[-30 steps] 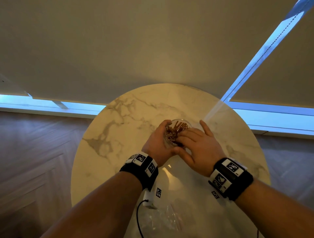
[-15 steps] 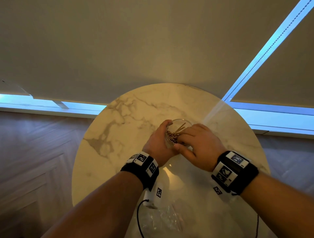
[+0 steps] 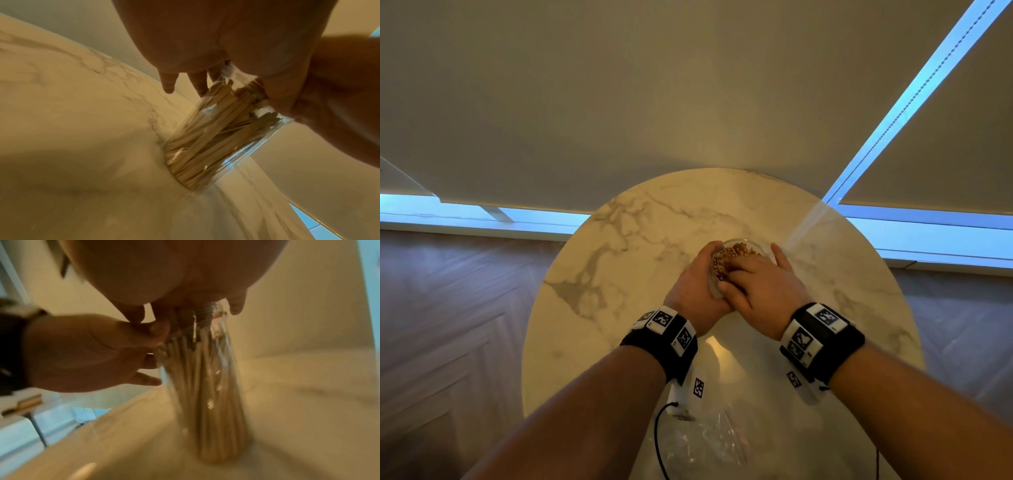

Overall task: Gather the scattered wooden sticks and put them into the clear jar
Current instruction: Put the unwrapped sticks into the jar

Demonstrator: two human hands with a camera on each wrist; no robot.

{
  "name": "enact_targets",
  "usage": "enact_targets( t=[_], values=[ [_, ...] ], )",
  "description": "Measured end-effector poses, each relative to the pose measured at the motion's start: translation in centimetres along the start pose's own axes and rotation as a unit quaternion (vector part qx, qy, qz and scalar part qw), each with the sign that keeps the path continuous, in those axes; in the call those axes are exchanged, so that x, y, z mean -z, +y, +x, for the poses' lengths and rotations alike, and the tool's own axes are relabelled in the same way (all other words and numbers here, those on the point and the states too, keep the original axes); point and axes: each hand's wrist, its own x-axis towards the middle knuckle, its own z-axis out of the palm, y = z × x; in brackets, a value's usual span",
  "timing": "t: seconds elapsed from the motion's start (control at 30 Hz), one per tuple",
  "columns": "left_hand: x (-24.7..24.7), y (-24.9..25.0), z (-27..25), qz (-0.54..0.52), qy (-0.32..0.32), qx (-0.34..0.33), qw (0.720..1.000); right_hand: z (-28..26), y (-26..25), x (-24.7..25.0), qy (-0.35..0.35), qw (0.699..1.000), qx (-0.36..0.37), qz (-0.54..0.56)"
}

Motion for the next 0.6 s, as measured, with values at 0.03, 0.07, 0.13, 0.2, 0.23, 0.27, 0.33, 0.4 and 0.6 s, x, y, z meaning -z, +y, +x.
enact_targets(
  t=[0.03, 0.07, 0.13, 0.2, 0.23, 0.27, 0.33, 0.4, 0.6],
  values=[
    [0.1, 0.1, -0.1, -0.002, -0.001, 0.001, 1.0, 0.1, 0.2, 0.1, 0.021, 1.0, -0.003, -0.014],
    [0.1, 0.1, -0.1, -0.004, 0.0, 0.004, 1.0, 0.1, 0.3, 0.1, 0.045, 0.999, -0.01, -0.022],
    [0.3, 0.4, -0.4, -0.003, 0.009, 0.01, 1.0, -0.2, 0.4, 0.2, 0.04, 0.998, -0.024, -0.049],
    [0.5, 1.1, -0.8, -0.01, 0.0, 0.01, 1.0, -0.7, 0.0, 0.0, -0.007, 0.998, -0.012, -0.063],
    [0.6, 1.5, -0.9, -0.007, -0.009, 0.013, 1.0, -0.7, -0.1, 0.0, -0.017, 0.999, -0.008, -0.051],
    [0.7, 1.8, -1.1, -0.004, -0.018, 0.02, 1.0, -0.9, -0.2, 0.2, -0.013, 0.999, -0.01, -0.03],
    [1.2, 1.6, -2.1, 0.003, -0.027, 0.063, 0.998, -1.6, -0.1, 0.6, 0.048, 0.998, -0.015, 0.025],
    [1.8, 0.0, -3.5, 0.08, -0.013, 0.101, 0.992, -3.4, 0.2, 0.5, 0.176, 0.981, -0.013, 0.083],
    [3.0, -5.7, -13.2, 0.299, -0.213, 0.174, 0.914, -11.5, -0.6, -5.3, 0.011, 0.961, -0.179, 0.212]
  ],
)
